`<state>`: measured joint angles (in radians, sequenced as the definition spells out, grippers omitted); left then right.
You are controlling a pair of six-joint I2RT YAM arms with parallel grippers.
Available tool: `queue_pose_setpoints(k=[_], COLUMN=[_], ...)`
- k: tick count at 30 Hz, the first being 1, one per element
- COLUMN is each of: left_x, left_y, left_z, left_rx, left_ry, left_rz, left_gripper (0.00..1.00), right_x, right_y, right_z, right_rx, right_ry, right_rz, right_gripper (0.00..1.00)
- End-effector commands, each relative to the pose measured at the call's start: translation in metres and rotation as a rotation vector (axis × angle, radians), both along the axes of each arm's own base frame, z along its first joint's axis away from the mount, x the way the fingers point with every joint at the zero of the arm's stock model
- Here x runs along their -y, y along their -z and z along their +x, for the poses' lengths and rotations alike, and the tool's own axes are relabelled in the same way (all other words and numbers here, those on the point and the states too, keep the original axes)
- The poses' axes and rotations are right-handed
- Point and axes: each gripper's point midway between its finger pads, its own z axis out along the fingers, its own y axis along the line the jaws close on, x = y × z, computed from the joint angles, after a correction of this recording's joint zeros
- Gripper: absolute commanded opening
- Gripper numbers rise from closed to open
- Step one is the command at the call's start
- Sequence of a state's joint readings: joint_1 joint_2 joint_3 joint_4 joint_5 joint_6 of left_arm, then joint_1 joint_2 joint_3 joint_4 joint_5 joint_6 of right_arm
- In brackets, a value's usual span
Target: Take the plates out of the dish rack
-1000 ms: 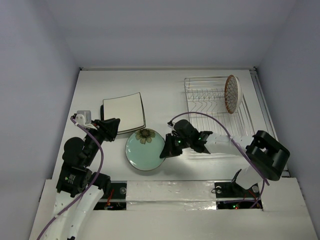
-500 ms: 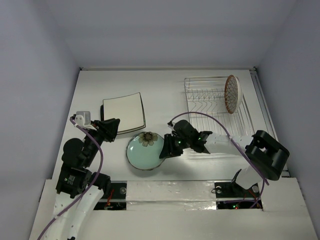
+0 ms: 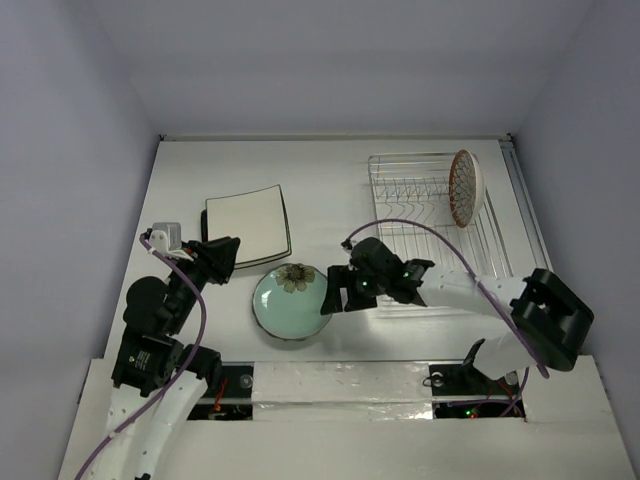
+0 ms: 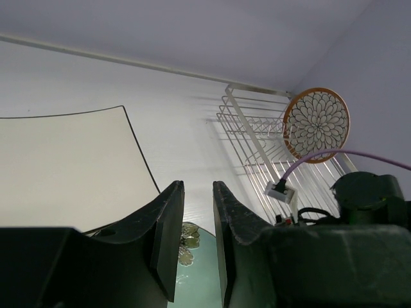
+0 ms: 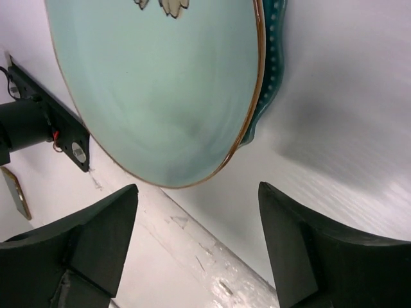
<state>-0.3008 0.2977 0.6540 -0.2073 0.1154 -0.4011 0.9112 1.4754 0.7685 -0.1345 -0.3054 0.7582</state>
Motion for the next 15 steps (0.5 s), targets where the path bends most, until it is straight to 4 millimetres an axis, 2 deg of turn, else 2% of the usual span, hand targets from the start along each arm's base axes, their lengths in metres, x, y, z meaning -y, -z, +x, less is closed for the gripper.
queue_pose_setpoints(k=[1,3,4,5,6,7,8,9,10,12,13,14,15], left_x=[0.000,0.001,0.000,0.000,0.000,0.000,0.000,0.001,0.000,0.000,0.000,0.000,0.000], left_y=[-0.015,-0.015,-0.015,-0.015,-0.016,-0.016,-0.016,-0.016,-0.015,-0.016,-0.014,-0.014,-0.014], left_z=[-0.003,-0.003,-0.003,-0.003,-0.003,-0.003,-0.003,-0.003,-0.003,-0.003,-0.002,-0.002,-0.002], left_rx=[0.055,0.053,0.055,0.055,0.058,0.058,0.059,0.058,0.056,0.058,0.053,0.052,0.053], left_ry=[0.010,0.010,0.008,0.008,0.010,0.010,0.010,0.010,0.008,0.007,0.007,0.007,0.004], left_rz=[-0.009,-0.010,-0.011,-0.009,-0.012,-0.012,-0.012,-0.012,-0.011,-0.012,-0.010,-0.010,-0.012], left_gripper=[0.22,0.22,0.22,0.22,0.22,0.22,0.22,0.22,0.21,0.21,0.19,0.16,0.12], right_x=[0.002,0.012,0.018,0.020,0.028,0.042,0.050,0.062,0.096,0.131,0.152,0.192,0.213], right_y=[-0.046,-0.065,-0.074,-0.092,-0.102,-0.126,-0.152,-0.165,-0.177,-0.206,-0.211,-0.220,-0.221], right_z=[0.015,0.014,0.019,0.024,0.025,0.037,0.048,0.056,0.074,0.095,0.103,0.121,0.129], right_rx=[0.138,0.176,0.217,0.262,0.292,0.382,0.455,0.506,0.594,0.678,0.706,0.753,0.767], right_ry=[0.017,0.025,0.047,0.060,0.079,0.158,0.217,0.275,0.409,0.557,0.614,0.768,0.841], right_rz=[0.015,0.010,-0.003,0.014,0.004,0.008,0.014,-0.007,-0.102,-0.163,-0.224,-0.323,-0.382], right_gripper=[0.83,0.83,0.75,0.65,0.52,0.20,0.05,0.00,0.00,0.00,0.00,0.00,0.00])
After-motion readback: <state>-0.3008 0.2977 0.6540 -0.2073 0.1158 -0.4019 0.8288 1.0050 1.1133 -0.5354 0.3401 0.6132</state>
